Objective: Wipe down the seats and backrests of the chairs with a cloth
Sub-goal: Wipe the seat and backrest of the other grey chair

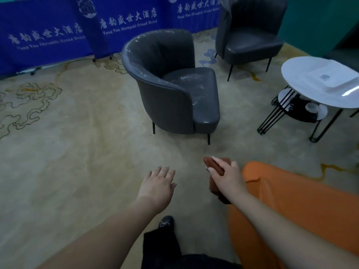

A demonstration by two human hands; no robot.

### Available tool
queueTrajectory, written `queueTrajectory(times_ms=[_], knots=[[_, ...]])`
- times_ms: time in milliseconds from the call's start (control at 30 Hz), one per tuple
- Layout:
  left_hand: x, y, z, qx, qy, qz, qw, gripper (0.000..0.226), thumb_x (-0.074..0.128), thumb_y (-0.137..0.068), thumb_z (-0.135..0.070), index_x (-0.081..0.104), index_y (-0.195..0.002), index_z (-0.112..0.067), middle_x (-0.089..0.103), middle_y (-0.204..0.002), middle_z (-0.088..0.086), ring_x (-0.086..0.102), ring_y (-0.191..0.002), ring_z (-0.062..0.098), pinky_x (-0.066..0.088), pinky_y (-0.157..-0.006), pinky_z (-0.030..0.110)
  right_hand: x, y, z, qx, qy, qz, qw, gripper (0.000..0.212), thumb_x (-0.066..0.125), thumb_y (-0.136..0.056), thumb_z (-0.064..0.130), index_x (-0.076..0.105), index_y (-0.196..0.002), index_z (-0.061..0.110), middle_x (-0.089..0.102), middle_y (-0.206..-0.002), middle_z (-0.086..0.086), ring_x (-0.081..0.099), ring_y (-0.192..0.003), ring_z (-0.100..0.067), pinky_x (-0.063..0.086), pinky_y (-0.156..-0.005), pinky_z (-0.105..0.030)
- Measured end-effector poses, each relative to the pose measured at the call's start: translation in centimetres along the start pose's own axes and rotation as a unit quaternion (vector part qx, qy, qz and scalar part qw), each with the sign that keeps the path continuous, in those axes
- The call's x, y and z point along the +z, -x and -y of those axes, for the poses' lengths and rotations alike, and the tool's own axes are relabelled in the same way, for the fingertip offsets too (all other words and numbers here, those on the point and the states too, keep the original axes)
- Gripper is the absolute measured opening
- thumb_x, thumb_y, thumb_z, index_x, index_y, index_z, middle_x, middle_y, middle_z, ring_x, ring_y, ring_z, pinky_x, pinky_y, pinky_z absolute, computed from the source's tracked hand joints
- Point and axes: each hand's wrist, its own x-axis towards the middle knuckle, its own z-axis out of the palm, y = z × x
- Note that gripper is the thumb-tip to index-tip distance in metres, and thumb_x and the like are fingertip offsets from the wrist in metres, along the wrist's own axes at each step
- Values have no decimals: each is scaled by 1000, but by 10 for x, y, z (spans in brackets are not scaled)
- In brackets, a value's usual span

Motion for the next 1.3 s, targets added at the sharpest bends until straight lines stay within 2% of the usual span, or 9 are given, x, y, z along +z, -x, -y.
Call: queueTrajectory(times_ms=[267, 433, 733, 1033, 1300], knots=[[-37, -97, 59, 69, -24, 1, 997, 55, 22, -102, -44, 16, -152, -24, 19, -159, 0, 13, -146, 23, 13, -117, 43, 17, -76, 35, 49, 25, -54, 997, 43, 57, -91, 44, 53, -134, 40, 40, -117, -2, 56, -106, -26, 46, -94, -37], [-57, -151, 72, 109, -45, 5, 993, 54, 22, -102, -44, 17, -152, -25, 19, -159, 0, 13, -146, 23, 13, -117, 42, 21, -107, 44, 78, 4, -94, 992, 43, 58, -90, 44, 55, -132, 40, 41, -116, 0, 56, -106, -26, 46, -95, -37], [-74, -268, 35, 147, -39, 23, 988, 54, 26, -101, -44, 18, -152, -26, 19, -159, -2, 13, -146, 21, 14, -117, 41, -24, -201, 20, 124, 3, -125, 984, 43, 58, -90, 44, 55, -133, 38, 43, -116, -2, 59, -100, -27, 48, -92, -35], [-120, -384, -14, 126, -47, 7, 991, 54, 26, -101, -42, 18, -152, -25, 19, -159, -2, 13, -147, 21, 12, -118, 42, -85, -319, 2, 110, -7, -121, 986, 43, 59, -91, 40, 56, -133, 35, 43, -119, -6, 58, -104, -28, 46, -97, -36], [-139, -460, -20, 112, -32, 30, 993, 54, 28, -101, -43, 20, -152, -26, 22, -158, -3, 15, -146, 21, 13, -118, 41, -106, -406, 11, 109, 6, -112, 988, 41, 61, -89, 41, 58, -130, 38, 45, -118, -4, 59, -101, -27, 45, -90, -31]])
